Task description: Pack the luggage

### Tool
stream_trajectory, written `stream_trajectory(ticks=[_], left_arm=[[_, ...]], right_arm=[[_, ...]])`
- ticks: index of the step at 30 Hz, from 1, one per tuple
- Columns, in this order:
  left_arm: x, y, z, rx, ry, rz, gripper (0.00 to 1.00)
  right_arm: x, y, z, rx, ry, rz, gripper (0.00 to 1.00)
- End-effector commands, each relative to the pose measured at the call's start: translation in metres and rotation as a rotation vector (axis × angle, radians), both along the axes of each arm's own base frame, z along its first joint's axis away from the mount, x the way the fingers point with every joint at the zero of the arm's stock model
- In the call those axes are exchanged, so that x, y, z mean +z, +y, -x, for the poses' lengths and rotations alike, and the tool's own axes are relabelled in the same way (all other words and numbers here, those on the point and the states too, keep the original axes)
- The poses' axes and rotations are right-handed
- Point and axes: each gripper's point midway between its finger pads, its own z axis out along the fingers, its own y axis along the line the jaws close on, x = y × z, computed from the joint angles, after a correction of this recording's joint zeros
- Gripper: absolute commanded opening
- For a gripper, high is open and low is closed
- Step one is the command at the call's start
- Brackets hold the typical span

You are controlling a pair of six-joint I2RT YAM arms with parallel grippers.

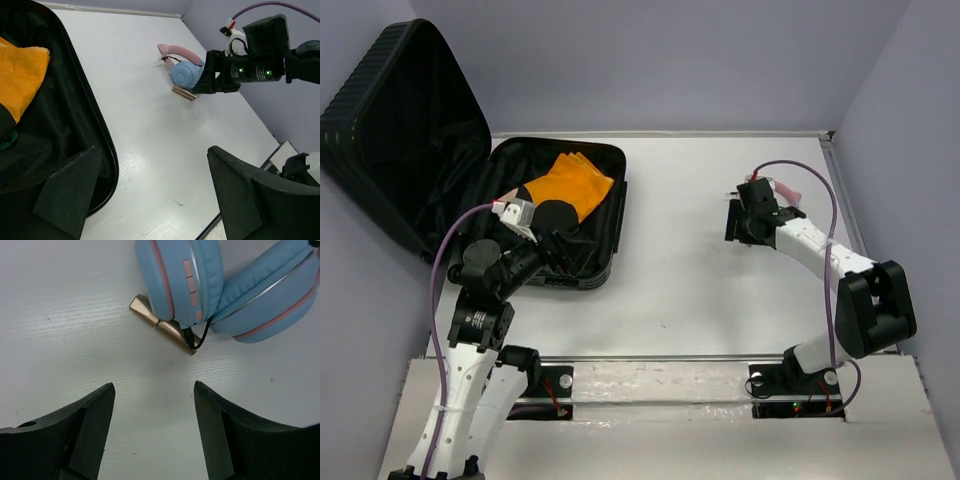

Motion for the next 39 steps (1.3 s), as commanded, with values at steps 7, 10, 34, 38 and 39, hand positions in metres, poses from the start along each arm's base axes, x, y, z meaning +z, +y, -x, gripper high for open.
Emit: stream_trajectory(ticks=[7, 10, 34, 38, 39], left_arm=[[0.001, -0.019, 0.015, -0.111, -0.016, 0.011, 0.99], [0.002, -0.022, 0.019, -0.126, -0.019, 0.01, 0.99], [-0.005, -0.023, 0.016, -0.119, 0.013, -0.001, 0.99], [-0.005, -0.023, 0.015, -0.114, 0.015, 0.0, 0.99], [-0.004, -0.022, 0.015, -0.113, 0.012, 0.0, 0.99]], right_arm=[[0.078, -0.119, -0.058, -0.456, -0.256, -0.079, 0.74], [0.071, -0.147, -0.079, -0.497, -0.233, -0.113, 0.74], [-0.043, -0.145, -0.107, -0.472, 0.001, -0.201, 0.07], [-0.022, -0.144, -0.11, -0.461, -0.052, -0.212, 0.07], [-0.017, -0.144, -0.112, -0.46, -0.065, -0.217, 0.07]])
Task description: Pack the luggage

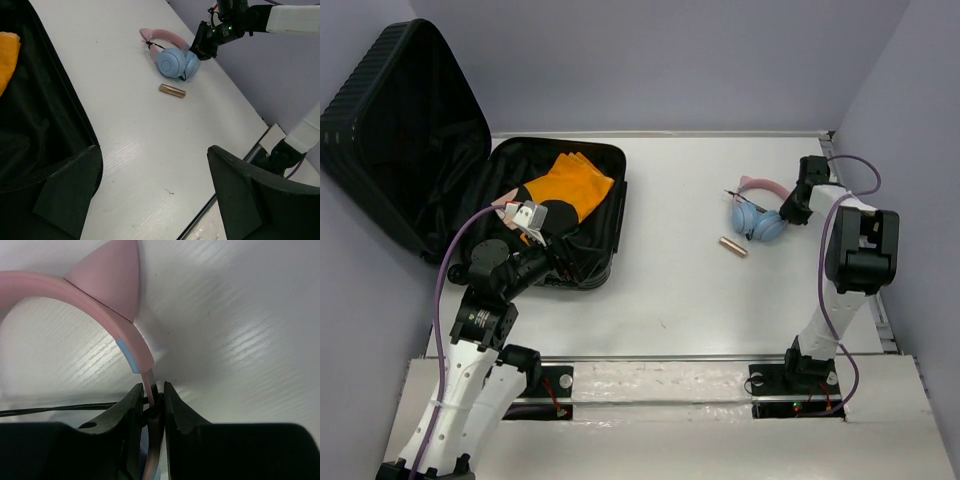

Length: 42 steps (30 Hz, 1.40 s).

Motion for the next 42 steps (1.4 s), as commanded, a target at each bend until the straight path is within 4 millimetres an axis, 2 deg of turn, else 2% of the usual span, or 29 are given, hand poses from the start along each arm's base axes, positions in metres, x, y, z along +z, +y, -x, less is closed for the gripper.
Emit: stream_trajectory(ticks=[1, 5, 8, 9, 10, 11, 13, 14, 15, 16, 17, 18, 20, 21, 22, 23, 24, 25, 26, 29, 31, 33, 35, 36, 37, 38, 39, 41, 42], left_arm=[[0.003, -0.003, 0.002, -0.018, -0.008, 0.005, 0.99], [0.002, -0.002, 0.001, -0.011, -0.007, 0.005, 0.99], [0.002, -0.001, 0.0, 0.0, -0.007, 0.004, 0.99], [0.004, 0.0, 0.0, 0.005, -0.013, 0.005, 0.99], [0.005, 0.002, -0.001, 0.014, -0.016, 0.005, 0.99], [0.009, 0.004, -0.002, 0.032, -0.025, 0.006, 0.99], [0.013, 0.011, -0.005, 0.07, -0.037, 0.006, 0.98], [0.022, 0.017, -0.009, 0.115, -0.059, 0.006, 0.98], [0.027, 0.022, -0.012, 0.155, -0.065, 0.014, 0.98], [0.033, 0.022, -0.011, 0.156, -0.079, 0.028, 0.98], [0.038, 0.024, -0.011, 0.172, -0.09, 0.039, 0.98], [0.048, 0.025, -0.009, 0.175, -0.114, 0.055, 0.98], [0.055, 0.026, -0.008, 0.183, -0.123, 0.068, 0.98], [0.061, 0.028, -0.008, 0.197, -0.137, 0.074, 0.98], [0.062, 0.029, -0.008, 0.205, -0.139, 0.076, 0.98], [0.063, 0.032, -0.01, 0.223, -0.142, 0.077, 0.98], [0.064, 0.033, -0.01, 0.232, -0.148, 0.077, 0.98], [0.063, 0.035, -0.011, 0.241, -0.149, 0.074, 0.98], [0.061, 0.038, -0.012, 0.261, -0.148, 0.063, 0.98], [0.053, 0.044, -0.013, 0.291, -0.139, 0.04, 0.98], [0.046, 0.046, -0.012, 0.3, -0.137, 0.024, 0.98], [0.043, 0.047, -0.012, 0.303, -0.129, 0.017, 0.98], [0.043, 0.046, -0.011, 0.297, -0.138, 0.013, 0.99], [0.043, 0.046, -0.01, 0.293, -0.138, 0.011, 0.99], [0.043, 0.046, -0.01, 0.29, -0.137, 0.01, 0.99], [0.042, 0.044, -0.009, 0.281, -0.137, 0.011, 0.99], [0.042, 0.043, -0.008, 0.274, -0.137, 0.011, 0.99], [0.041, 0.041, -0.008, 0.261, -0.133, 0.014, 0.99], [0.04, 0.04, -0.008, 0.257, -0.131, 0.013, 0.99]], right_arm=[[0.049, 0.007, -0.016, 0.023, -0.141, -0.015, 0.07], [0.087, 0.016, -0.028, 0.048, -0.249, -0.055, 0.07], [0.138, 0.045, -0.033, 0.147, -0.377, -0.05, 0.07], [0.164, 0.066, -0.034, 0.198, -0.432, -0.048, 0.07], [0.175, 0.08, -0.034, 0.229, -0.454, -0.051, 0.07], [0.183, 0.113, -0.032, 0.297, -0.47, -0.062, 0.07], [0.205, 0.148, -0.034, 0.362, -0.512, -0.064, 0.07], [0.205, 0.186, -0.031, 0.421, -0.512, -0.091, 0.07], [0.221, 0.209, -0.035, 0.45, -0.549, -0.116, 0.07], [0.212, 0.228, -0.031, 0.488, -0.528, -0.125, 0.07], [0.23, 0.25, -0.036, 0.505, -0.57, -0.149, 0.07], [0.22, 0.291, -0.033, 0.566, -0.551, -0.174, 0.07], [0.225, 0.338, -0.034, 0.625, -0.571, -0.218, 0.07], [0.253, 0.364, -0.04, 0.637, -0.635, -0.253, 0.07], [0.256, 0.404, -0.03, 0.692, -0.641, -0.289, 0.07], [0.224, 0.435, -0.037, 0.709, -0.585, -0.319, 0.07], [0.265, 0.464, -0.041, 0.746, -0.673, -0.378, 0.09], [0.268, 0.49, -0.038, 0.796, -0.678, -0.418, 0.23], [0.266, 0.514, -0.044, 0.83, -0.663, -0.445, 0.62], [0.239, 0.514, -0.046, 0.856, -0.577, -0.382, 0.92], [0.223, 0.479, -0.048, 0.824, -0.53, -0.302, 0.91], [0.222, 0.451, -0.044, 0.838, -0.532, -0.247, 0.89], [0.21, 0.397, -0.023, 0.86, -0.493, -0.128, 0.83], [0.234, 0.37, -0.009, 0.859, -0.528, -0.094, 0.79], [0.224, 0.353, 0.004, 0.877, -0.497, -0.058, 0.75], [0.169, 0.333, 0.034, 0.928, -0.351, -0.005, 0.7], [0.178, 0.313, 0.051, 0.92, -0.355, 0.009, 0.69], [0.148, 0.291, 0.085, 0.937, -0.248, 0.025, 0.7], [0.112, 0.28, 0.113, 0.958, -0.147, 0.01, 0.72]])
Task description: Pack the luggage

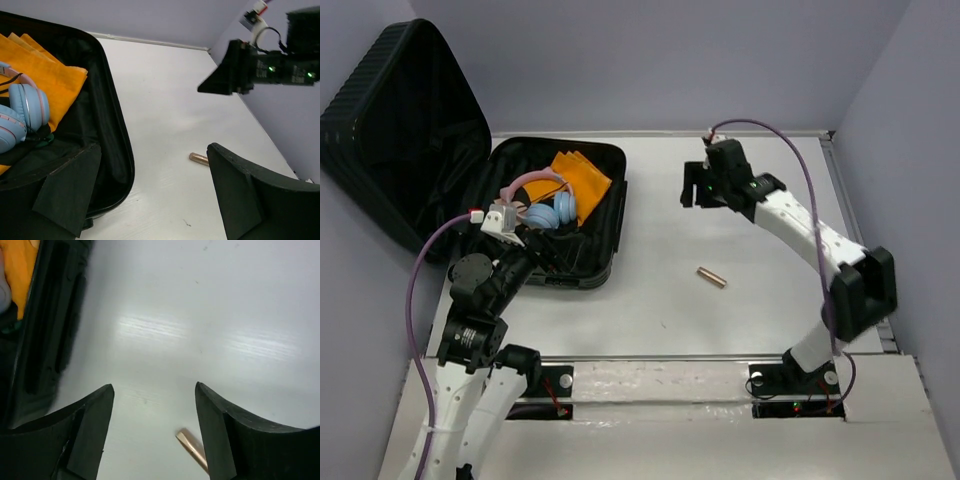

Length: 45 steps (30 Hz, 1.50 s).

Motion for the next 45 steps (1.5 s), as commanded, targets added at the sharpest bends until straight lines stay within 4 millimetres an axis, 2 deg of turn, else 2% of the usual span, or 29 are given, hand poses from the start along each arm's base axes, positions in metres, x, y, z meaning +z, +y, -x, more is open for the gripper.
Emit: stream_trajectory(ticks=[1, 2, 4, 5, 8, 9, 14, 17, 18, 20, 21, 23, 24, 25, 26, 28, 33, 34, 36, 37, 38, 39, 40, 41, 43, 44, 45], left_arm=[[0.003, -0.004, 0.002, -0.029, -0.03, -0.01, 0.99], [0.002, -0.004, 0.002, -0.03, -0.027, -0.011, 0.99], [-0.001, -0.005, 0.002, -0.035, -0.018, -0.013, 0.99], [-0.002, -0.005, 0.001, -0.035, -0.013, -0.014, 0.99], [-0.002, -0.005, 0.001, -0.033, -0.013, -0.014, 0.98], [-0.004, -0.005, 0.0, -0.03, -0.007, -0.016, 0.98], [-0.002, -0.004, 0.001, -0.024, -0.013, -0.013, 0.98], [-0.003, -0.004, 0.001, -0.026, -0.011, -0.013, 0.98], [-0.003, -0.004, 0.001, -0.027, -0.013, -0.014, 0.98], [-0.002, -0.004, 0.002, -0.027, -0.016, -0.013, 0.98], [-0.002, -0.004, 0.002, -0.027, -0.015, -0.014, 0.98], [-0.001, -0.003, 0.002, -0.024, -0.02, -0.014, 0.98], [-0.001, -0.003, 0.002, -0.026, -0.019, -0.014, 0.98], [-0.001, -0.003, 0.003, -0.026, -0.02, -0.014, 0.98], [-0.002, -0.004, 0.003, -0.029, -0.02, -0.014, 0.99], [-0.002, -0.005, 0.003, -0.033, -0.017, -0.015, 0.98], [-0.002, -0.005, 0.003, -0.033, -0.016, -0.013, 0.98], [-0.001, -0.004, 0.002, -0.027, -0.019, -0.013, 0.98], [-0.002, -0.002, 0.001, -0.017, -0.014, -0.013, 0.98], [-0.003, 0.0, -0.001, 0.0, -0.008, -0.012, 0.98], [-0.003, 0.001, -0.003, 0.013, -0.002, -0.013, 0.98], [-0.003, 0.004, -0.004, 0.028, 0.002, -0.01, 0.98], [-0.001, 0.009, -0.007, 0.067, 0.005, -0.001, 0.98], [0.002, 0.013, -0.009, 0.091, 0.002, 0.006, 0.98], [0.006, 0.019, -0.011, 0.136, 0.009, 0.014, 0.98], [0.014, 0.027, -0.014, 0.182, 0.002, 0.025, 0.98], [0.017, 0.03, -0.015, 0.206, 0.003, 0.027, 0.98]], right_arm=[[-0.051, -0.038, 0.083, 0.117, 0.117, 0.138, 0.75], [-0.053, -0.047, 0.096, 0.092, 0.136, 0.135, 0.78], [-0.08, -0.069, 0.122, 0.053, 0.21, 0.188, 0.82], [-0.091, -0.078, 0.129, 0.034, 0.238, 0.218, 0.84], [-0.099, -0.084, 0.141, 0.043, 0.295, 0.247, 0.89], [-0.103, -0.082, 0.147, 0.073, 0.318, 0.247, 0.92], [-0.115, -0.076, 0.155, 0.129, 0.367, 0.249, 0.94], [-0.124, -0.071, 0.154, 0.149, 0.401, 0.276, 0.94], [-0.135, -0.068, 0.156, 0.163, 0.433, 0.299, 0.94], [-0.141, -0.057, 0.153, 0.195, 0.442, 0.315, 0.93], [-0.153, -0.053, 0.155, 0.21, 0.471, 0.34, 0.83], [-0.158, -0.048, 0.15, 0.206, 0.469, 0.357, 0.57], [-0.16, -0.047, 0.145, 0.195, 0.459, 0.358, 0.31], [-0.163, -0.044, 0.145, 0.191, 0.458, 0.361, 0.2], [-0.163, -0.043, 0.144, 0.184, 0.452, 0.359, 0.11], [-0.158, -0.039, 0.143, 0.187, 0.433, 0.35, 0.07], [-0.103, -0.021, 0.126, 0.18, 0.299, 0.235, 0.07], [-0.075, -0.007, 0.116, 0.189, 0.232, 0.159, 0.07], [-0.044, 0.018, 0.107, 0.233, 0.173, 0.045, 0.07], [-0.014, 0.038, 0.09, 0.251, 0.09, -0.036, 0.07], [0.002, 0.058, 0.09, 0.292, 0.075, -0.113, 0.07], [0.016, 0.081, 0.078, 0.321, 0.02, -0.178, 0.07], [0.027, 0.094, 0.07, 0.34, -0.003, -0.226, 0.07], [0.057, 0.115, 0.062, 0.357, -0.046, -0.302, 0.07], [0.081, 0.145, 0.048, 0.398, -0.088, -0.382, 0.07], [0.095, 0.169, 0.029, 0.394, -0.107, -0.426, 0.07], [0.104, 0.18, 0.017, 0.391, -0.12, -0.451, 0.07]])
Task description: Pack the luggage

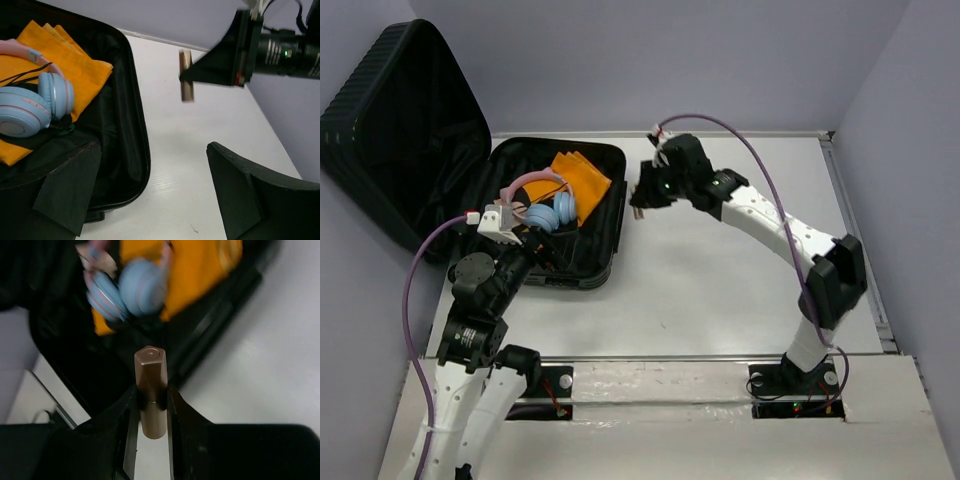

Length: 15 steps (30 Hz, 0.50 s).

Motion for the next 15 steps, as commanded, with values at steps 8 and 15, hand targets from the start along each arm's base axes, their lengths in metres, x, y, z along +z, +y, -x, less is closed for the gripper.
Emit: stream_trajectory(ticks=[8, 15], left_arm=[[0.046, 0.079, -0.018, 0.468, 0.026, -0.026, 0.99], [0.07, 0.153, -0.003, 0.872, 0.08, -0.16, 0.99]], right_arm=[[0.07, 0.116, -0.108, 0.014, -0.132, -0.209, 0.81], [0.03, 0.082, -0.056, 0.079, -0.081, -0.165, 0.76]])
